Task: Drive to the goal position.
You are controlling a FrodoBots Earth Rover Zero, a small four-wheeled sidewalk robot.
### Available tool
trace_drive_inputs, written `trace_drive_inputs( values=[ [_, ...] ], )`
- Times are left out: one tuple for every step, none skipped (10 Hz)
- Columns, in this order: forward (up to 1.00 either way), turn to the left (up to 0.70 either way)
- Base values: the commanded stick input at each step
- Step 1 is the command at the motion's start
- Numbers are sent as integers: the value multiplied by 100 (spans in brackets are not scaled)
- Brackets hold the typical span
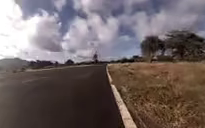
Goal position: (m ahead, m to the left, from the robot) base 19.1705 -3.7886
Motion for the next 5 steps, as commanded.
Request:
trace_drive_inputs(
  values=[
    [50, 0],
    [50, 0],
    [50, 0],
    [50, 0],
    [50, 0]
  ],
)
